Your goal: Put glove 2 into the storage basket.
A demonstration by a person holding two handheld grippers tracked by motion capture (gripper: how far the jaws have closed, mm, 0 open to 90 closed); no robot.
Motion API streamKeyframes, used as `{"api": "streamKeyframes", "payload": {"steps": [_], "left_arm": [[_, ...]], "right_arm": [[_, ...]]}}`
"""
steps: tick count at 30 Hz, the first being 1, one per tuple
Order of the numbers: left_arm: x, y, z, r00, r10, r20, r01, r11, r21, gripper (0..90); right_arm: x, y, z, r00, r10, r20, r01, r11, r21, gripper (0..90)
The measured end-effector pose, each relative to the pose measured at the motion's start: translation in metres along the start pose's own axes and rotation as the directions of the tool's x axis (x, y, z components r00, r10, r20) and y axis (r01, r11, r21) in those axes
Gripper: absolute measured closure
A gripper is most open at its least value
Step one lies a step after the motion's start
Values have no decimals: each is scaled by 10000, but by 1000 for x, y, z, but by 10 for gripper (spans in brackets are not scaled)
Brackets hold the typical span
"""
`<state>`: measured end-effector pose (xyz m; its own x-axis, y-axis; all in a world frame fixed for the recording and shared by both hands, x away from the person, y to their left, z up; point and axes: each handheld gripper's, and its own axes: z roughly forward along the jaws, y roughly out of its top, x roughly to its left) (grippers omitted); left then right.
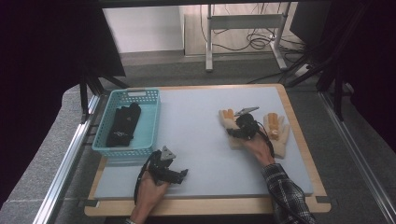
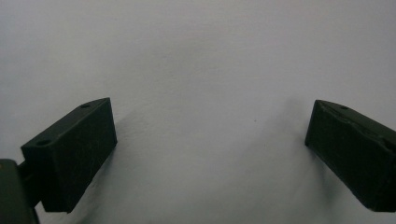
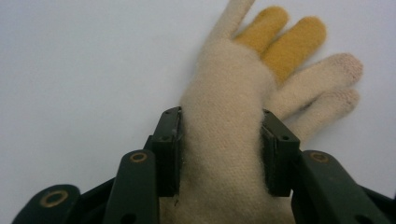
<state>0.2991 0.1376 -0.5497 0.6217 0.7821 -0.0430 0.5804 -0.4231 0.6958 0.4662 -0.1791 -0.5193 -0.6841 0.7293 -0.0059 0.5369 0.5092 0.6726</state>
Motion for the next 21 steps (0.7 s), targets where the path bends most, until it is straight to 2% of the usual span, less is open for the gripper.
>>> {"api": "streamKeyframes", "payload": {"steps": [5, 6, 7, 10, 12, 14, 15, 18, 21], "left_arm": [[0, 0, 0, 10000, -1, 1, 1, 10000, 0, 20], [0, 0, 0, 10000, 0, 0, 0, 10000, 2, 20], [0, 0, 0, 10000, -1, -2, 1, 10000, 3, 20], [0, 0, 0, 10000, 5, -5, -5, 10000, 5, 20], [0, 0, 0, 10000, 3, -5, -3, 10000, 3, 20], [0, 0, 0, 10000, -1, -6, 1, 10000, 1, 20], [0, 0, 0, 10000, -22, -10, 22, 10000, -19, 20], [0, 0, 0, 10000, 21, -24, -21, 10000, -2, 20], [0, 0, 0, 10000, 14, -14, -14, 10000, 0, 20]], "right_arm": [[3, 1, -9, 9999, 104, -17, -104, 9998, -189, 576], [7, 4, -17, 9994, 202, -272, -213, 9990, -388, 576], [7, 4, -17, 9994, 202, -272, -213, 9990, -388, 576], [18, 9, -33, 9964, 497, -684, -535, 9970, -554, 573], [30, 11, -44, 9951, 343, -925, -418, 9959, -805, 571], [51, 11, -55, 9940, -118, -1091, 12, 9953, -973, 565], [51, 11, -55, 9940, -118, -1091, 12, 9953, -973, 565], [73, 4, -59, 9934, -423, -1067, 306, 9935, -1095, 557], [88, -11, -49, 9931, -504, -1061, 402, 9946, -960, 547]]}}
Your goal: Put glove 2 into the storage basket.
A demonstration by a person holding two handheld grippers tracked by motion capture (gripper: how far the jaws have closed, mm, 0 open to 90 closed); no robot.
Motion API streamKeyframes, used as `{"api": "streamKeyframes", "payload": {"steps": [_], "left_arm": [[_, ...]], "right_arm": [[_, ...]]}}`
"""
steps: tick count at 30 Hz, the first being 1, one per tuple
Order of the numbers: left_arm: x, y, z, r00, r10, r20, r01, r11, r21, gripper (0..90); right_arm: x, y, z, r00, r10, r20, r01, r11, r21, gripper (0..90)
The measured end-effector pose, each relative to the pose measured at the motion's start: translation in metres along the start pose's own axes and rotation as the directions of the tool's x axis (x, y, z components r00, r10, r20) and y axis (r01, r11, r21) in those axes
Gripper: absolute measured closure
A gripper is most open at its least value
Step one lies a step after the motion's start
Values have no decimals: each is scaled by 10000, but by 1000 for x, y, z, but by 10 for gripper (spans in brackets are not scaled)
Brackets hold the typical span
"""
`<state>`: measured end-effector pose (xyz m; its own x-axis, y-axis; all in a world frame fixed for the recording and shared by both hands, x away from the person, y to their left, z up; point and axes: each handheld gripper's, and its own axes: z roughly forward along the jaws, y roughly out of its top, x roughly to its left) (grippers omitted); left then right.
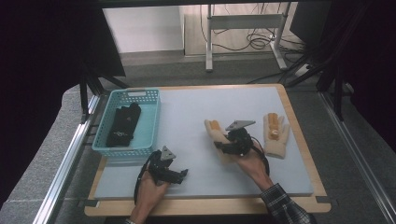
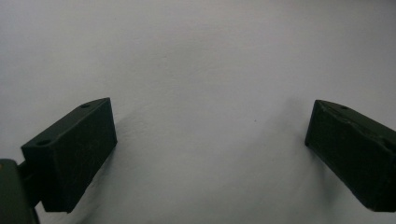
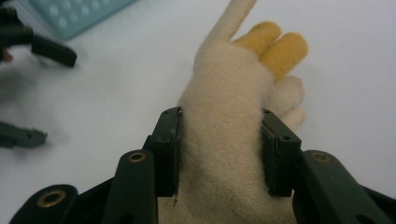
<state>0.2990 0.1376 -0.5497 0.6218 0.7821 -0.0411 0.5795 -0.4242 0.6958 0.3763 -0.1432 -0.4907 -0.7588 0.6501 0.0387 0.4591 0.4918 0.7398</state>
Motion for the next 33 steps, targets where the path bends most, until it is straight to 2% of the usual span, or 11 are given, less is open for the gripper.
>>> {"api": "streamKeyframes", "payload": {"steps": [4, 6, 7, 12, 15, 16, 17, 18, 22, 28, 33], "left_arm": [[0, 0, 0, 10000, -10, 1, 10, 10000, -7, 20], [0, 0, 0, 10000, -5, -3, 5, 10000, -7, 20], [0, 0, 0, 10000, -7, -2, 7, 10000, -8, 20], [0, 0, 0, 10000, 22, -7, -22, 10000, -3, 21], [0, 0, 0, 10000, 0, -5, 0, 10000, -8, 21], [0, 0, 0, 10000, 0, -5, 0, 10000, -6, 21], [0, 0, 0, 10000, 0, -5, 0, 10000, -6, 20], [0, 0, 0, 10000, 0, -5, 0, 10000, -5, 20], [0, 0, 0, 10000, 0, -7, 0, 10000, -9, 21], [0, 0, 0, 10000, -1, -4, 1, 10000, -31, 21], [0, 0, 0, 10000, -4, -2, 4, 10000, -32, 21]], "right_arm": [[7, -20, 15, 9998, 125, -146, -122, 9997, 216, 509], [10, -27, 17, 9994, 203, -264, -199, 9997, 161, 393], [10, -27, 17, 9994, 203, -264, -199, 9997, 161, 393], [4, -23, -5, 9998, 113, -143, -117, 9996, -269, 344], [-7, -28, -20, 9998, 27, 176, -25, 9999, -121, 419], [-11, -31, -24, 9995, -2, 307, 4, 10000, -72, 473], [-18, -40, -32, 9993, -10, 371, 10, 10000, -11, 608], [-18, -40, -32, 9993, -10, 371, 10, 10000, -11, 608], [-24, -60, -37, 9992, 24, 400, -32, 9998, 180, 798], [-18, -78, -33, 10000, 66, 62, -68, 9995, 323, 855], [-3, -79, -31, 9995, -132, -283, 140, 9995, 271, 854]]}}
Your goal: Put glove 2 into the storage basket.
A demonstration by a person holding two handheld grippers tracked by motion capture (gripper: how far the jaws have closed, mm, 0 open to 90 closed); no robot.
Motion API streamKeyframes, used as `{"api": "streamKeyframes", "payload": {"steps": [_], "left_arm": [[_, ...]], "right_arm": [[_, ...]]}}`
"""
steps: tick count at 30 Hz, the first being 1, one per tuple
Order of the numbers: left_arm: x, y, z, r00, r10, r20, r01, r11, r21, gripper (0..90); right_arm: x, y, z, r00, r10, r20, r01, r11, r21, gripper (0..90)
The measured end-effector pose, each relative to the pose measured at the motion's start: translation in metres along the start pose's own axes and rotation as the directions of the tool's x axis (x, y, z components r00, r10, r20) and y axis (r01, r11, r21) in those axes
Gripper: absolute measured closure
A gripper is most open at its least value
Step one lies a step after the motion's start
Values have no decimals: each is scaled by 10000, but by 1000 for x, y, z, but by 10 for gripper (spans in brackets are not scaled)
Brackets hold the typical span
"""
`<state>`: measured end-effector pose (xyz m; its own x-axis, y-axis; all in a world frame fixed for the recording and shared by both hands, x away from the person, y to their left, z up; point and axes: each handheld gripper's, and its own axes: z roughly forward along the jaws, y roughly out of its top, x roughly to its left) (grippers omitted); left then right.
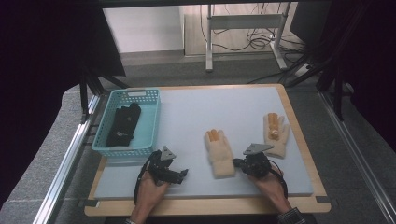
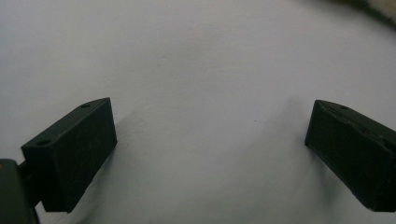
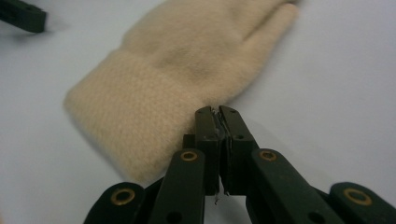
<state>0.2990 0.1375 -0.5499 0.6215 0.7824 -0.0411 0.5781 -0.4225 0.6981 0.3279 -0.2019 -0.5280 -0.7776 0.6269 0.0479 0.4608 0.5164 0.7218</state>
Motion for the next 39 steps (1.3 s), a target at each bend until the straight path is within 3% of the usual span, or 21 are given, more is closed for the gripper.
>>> {"api": "streamKeyframes", "payload": {"steps": [3, 6, 14, 18, 22, 27, 31, 32, 36, 39], "left_arm": [[0, 0, 0, 10000, 3, -1, -3, 10000, -1, 21], [0, 0, 0, 10000, 4, -1, -4, 10000, 0, 21], [0, 0, 0, 10000, 6, -3, -6, 10000, 18, 21], [0, 0, 0, 10000, 1, -5, -1, 10000, 21, 21], [0, 0, 0, 10000, -1, -4, 1, 10000, 20, 21], [0, 0, 0, 10000, -5, -3, 5, 10000, 17, 21], [0, 0, 0, 10000, -2, -2, 2, 10000, 19, 21], [0, 0, 0, 10000, -2, -2, 2, 10000, 19, 21], [0, 0, 0, 10000, -2, -1, 2, 10000, 21, 21], [0, 0, 0, 10000, 0, -1, 0, 10000, 19, 21]], "right_arm": [[10, 2, 5, 9993, -280, -252, 279, 9996, -4, 852], [13, 5, 6, 9989, -432, -205, 432, 9991, -7, 840], [-14, 11, -9, 9981, 90, 608, -71, 9995, -319, 754], [-38, 6, -21, 9927, 622, 1034, -566, 9968, -562, 699], [-58, 3, -32, 9845, 1041, 1410, -941, 9926, -764, 677], [-84, 3, -50, 9680, 1360, 2108, -1164, 9879, -1028, 655], [-106, 2, -61, 9501, 1511, 2727, -1238, 9856, -1148, 624], [-117, 1, -65, 9416, 1608, 2958, -1300, 9841, -1212, 587], [-131, -1, -66, 9340, 1684, 3150, -1368, 9833, -1201, 544], [-141, -4, -62, 9330, 1646, 3200, -1368, 9847, -1076, 496]]}}
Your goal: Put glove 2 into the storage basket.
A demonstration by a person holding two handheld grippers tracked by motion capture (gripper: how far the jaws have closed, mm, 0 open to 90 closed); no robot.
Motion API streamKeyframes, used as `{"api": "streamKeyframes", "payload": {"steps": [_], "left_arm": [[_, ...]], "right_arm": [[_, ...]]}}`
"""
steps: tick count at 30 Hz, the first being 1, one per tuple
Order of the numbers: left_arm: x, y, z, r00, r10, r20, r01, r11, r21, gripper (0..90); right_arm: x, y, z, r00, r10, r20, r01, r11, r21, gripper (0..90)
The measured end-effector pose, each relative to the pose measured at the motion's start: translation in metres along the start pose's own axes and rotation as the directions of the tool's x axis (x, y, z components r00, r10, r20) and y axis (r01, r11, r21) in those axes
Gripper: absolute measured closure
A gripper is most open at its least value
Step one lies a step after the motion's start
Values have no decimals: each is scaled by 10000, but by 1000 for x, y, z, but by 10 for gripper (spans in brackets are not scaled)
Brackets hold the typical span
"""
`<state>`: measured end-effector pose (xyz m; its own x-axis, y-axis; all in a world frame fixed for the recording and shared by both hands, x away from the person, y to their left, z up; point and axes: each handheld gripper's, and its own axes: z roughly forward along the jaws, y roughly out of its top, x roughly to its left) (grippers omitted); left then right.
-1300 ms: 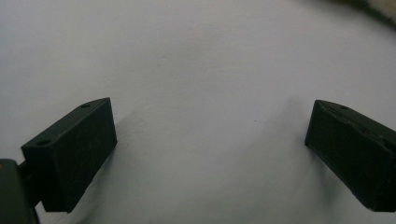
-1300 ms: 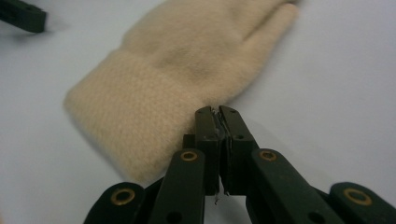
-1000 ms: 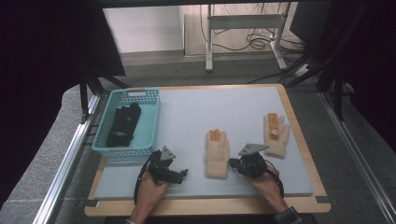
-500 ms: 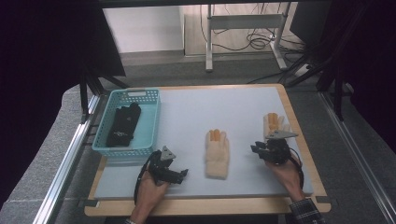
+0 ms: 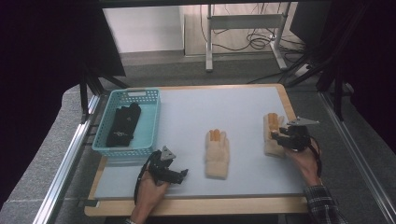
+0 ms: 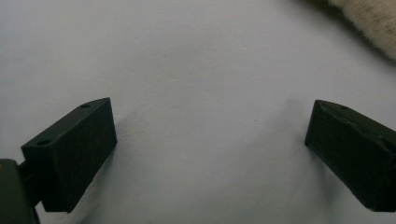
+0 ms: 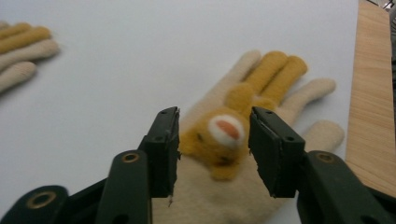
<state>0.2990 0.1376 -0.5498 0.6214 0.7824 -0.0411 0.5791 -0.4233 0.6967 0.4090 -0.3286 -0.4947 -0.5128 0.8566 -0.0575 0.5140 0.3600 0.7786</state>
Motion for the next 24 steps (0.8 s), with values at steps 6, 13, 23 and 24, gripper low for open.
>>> {"api": "streamKeyframes", "payload": {"steps": [6, 13, 23, 24], "left_arm": [[0, 0, 0, 10000, 2, 0, -2, 10000, 3, 21], [0, 0, 0, 10000, -2, 0, 2, 10000, 1, 20], [0, 0, 0, 10000, -1, 1, 1, 10000, 1, 21], [0, 0, 0, 10000, 1, 1, -1, 10000, 3, 21]], "right_arm": [[-5, -9, 16, 9992, -382, -132, 386, 9989, 281, 418], [-4, -10, 26, 9978, -658, -110, 663, 9968, 451, 480], [0, -6, 19, 9997, 17, -259, -11, 9997, 237, 608], [1, -5, 17, 9996, 62, -259, -57, 9998, 195, 609]]}}
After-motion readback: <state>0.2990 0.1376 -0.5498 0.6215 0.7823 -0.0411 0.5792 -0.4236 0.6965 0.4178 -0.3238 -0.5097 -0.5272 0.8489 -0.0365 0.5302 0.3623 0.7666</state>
